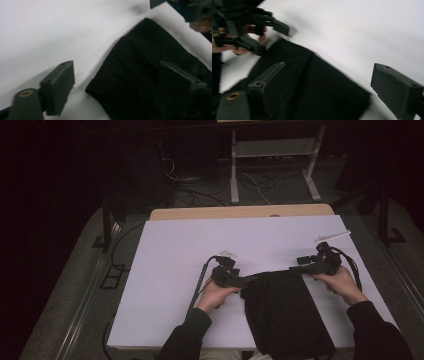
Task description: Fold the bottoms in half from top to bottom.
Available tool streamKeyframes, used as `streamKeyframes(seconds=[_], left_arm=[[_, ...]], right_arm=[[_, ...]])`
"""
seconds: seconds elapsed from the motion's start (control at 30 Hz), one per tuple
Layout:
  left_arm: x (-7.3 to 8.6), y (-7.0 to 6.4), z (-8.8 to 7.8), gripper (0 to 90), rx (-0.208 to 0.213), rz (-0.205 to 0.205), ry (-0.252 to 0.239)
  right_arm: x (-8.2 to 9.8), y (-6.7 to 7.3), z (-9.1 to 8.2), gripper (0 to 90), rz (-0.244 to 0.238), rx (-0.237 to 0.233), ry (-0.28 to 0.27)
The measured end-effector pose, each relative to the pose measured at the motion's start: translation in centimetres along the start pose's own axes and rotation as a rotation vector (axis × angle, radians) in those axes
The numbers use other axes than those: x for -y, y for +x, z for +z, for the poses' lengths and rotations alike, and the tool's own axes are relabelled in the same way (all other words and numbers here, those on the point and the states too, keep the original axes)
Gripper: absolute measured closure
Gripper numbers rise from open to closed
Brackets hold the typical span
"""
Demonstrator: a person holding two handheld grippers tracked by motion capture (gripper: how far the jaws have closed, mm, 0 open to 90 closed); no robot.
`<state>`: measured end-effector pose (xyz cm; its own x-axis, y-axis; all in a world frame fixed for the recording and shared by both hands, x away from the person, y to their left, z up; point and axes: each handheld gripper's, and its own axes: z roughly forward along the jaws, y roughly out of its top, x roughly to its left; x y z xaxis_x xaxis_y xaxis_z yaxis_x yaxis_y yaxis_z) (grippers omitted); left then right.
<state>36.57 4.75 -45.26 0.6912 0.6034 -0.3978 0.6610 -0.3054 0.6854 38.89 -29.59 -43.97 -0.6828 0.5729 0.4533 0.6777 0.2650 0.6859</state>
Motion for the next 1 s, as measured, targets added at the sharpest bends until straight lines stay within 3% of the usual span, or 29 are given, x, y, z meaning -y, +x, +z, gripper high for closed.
streamKeyframes(seconds=[0.17, 0.37, 0.53, 0.67, 0.83, 1.0], left_arm=[[0.3, -0.3, 0.3, 29.7, 0.003, 0.011, 0.036], [0.3, -0.3, 0.2, 43.0, 0.012, 0.028, 0.060], [0.6, -0.7, 0.7, 62.1, 0.053, 0.042, 0.088], [0.6, -1.1, 0.9, 77.5, 0.068, 0.080, 0.083], [0.3, -1.6, 0.1, 79.9, 0.046, 0.131, 0.056], [-0.4, -1.8, -1.7, 80.5, 0.031, 0.173, 0.018]], right_arm=[[0.7, -0.8, 0.2, 16.4, 0.009, 0.059, 0.034], [1.0, -1.2, 0.8, 23.9, -0.011, 0.080, 0.061], [1.1, -1.0, 1.4, 40.0, -0.053, 0.136, 0.065], [1.1, -0.7, 1.7, 51.5, -0.092, 0.122, 0.077], [1.1, -0.6, 1.9, 78.7, -0.093, 0.084, 0.114], [0.8, -0.1, 1.4, 85.4, -0.075, 0.075, 0.104]])
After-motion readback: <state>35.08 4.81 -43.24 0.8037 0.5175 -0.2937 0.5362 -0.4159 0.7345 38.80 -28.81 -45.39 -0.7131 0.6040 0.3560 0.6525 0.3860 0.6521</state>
